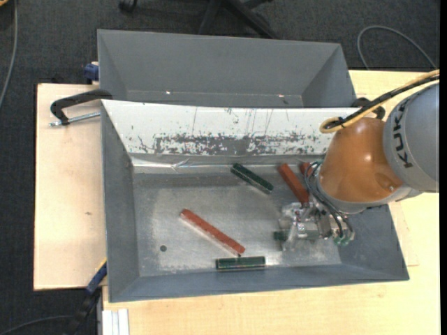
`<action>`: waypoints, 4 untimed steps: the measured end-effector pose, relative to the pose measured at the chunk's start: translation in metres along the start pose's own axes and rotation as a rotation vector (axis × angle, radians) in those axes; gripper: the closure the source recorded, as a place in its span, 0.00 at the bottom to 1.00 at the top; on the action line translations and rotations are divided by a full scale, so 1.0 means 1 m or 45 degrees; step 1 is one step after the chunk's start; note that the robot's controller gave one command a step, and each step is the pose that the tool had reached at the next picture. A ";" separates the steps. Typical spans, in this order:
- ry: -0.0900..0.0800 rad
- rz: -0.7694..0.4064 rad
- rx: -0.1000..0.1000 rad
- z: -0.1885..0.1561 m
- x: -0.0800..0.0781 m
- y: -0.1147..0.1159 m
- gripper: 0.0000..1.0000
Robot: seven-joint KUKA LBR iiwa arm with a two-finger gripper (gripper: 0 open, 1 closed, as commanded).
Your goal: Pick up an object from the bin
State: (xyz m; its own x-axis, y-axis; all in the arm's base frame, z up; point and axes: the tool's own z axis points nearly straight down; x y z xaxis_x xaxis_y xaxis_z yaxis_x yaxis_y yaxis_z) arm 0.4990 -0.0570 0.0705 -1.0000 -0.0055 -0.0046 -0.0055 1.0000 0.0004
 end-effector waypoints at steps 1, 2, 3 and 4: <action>0.000 0.000 0.000 0.000 0.000 0.000 1.00; 0.006 -0.001 -0.001 -0.003 0.001 0.000 1.00; 0.013 -0.001 -0.001 -0.025 0.003 0.001 1.00; 0.000 -0.001 0.000 -0.042 0.000 0.000 1.00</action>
Offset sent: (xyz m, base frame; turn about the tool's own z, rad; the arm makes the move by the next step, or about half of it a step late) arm 0.0000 0.0001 0.0812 0.0000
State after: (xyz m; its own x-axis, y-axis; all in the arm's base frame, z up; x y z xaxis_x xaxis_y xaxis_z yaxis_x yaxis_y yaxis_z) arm 0.4990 -0.0567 0.1130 -1.0000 -0.0063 -0.0046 -0.0063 1.0000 0.0001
